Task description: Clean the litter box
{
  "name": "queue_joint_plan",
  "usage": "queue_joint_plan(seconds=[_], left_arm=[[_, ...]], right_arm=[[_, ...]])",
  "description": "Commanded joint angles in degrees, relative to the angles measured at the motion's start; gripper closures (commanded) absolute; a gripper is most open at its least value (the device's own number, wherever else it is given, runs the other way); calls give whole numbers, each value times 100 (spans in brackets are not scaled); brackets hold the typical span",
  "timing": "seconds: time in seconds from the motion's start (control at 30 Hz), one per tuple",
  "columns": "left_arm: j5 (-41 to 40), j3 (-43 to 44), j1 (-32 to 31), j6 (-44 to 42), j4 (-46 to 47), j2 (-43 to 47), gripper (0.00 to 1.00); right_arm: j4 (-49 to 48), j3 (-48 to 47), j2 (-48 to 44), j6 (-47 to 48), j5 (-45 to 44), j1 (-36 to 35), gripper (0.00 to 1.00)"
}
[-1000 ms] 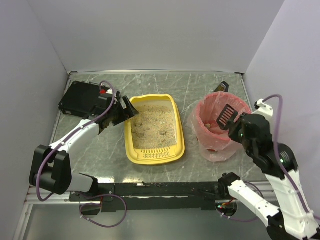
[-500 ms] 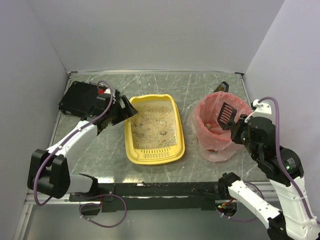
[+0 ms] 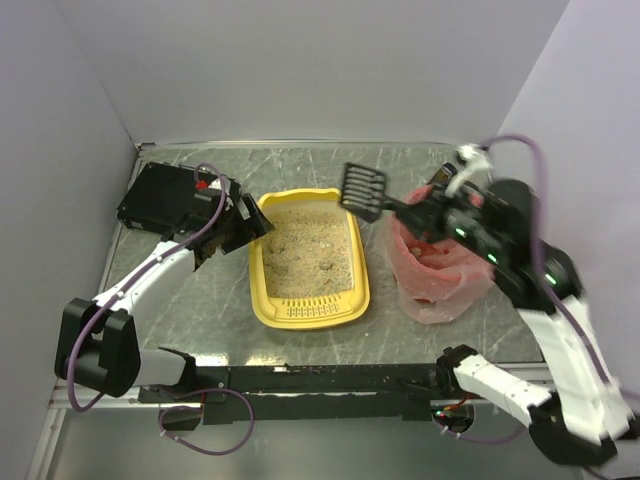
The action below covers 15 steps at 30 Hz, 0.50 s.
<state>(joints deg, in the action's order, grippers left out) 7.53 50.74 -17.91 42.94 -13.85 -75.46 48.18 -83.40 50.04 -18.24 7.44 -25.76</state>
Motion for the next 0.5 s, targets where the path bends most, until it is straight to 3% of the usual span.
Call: queue_joint_plan(seconds=[0.0,0.3,0.47], left_arm=[[-15,-55,33,65,31,32,3],[126,-100,51,153,84,-127,3],[47,-125,33,118,-22,-144,3]], right_arm=[[-1038,393,848,-390,1418,-279,100],[-626,157,2245,-1243,49,-1045,100],[-494,-98,3116,-1673,-225,-1221,100]])
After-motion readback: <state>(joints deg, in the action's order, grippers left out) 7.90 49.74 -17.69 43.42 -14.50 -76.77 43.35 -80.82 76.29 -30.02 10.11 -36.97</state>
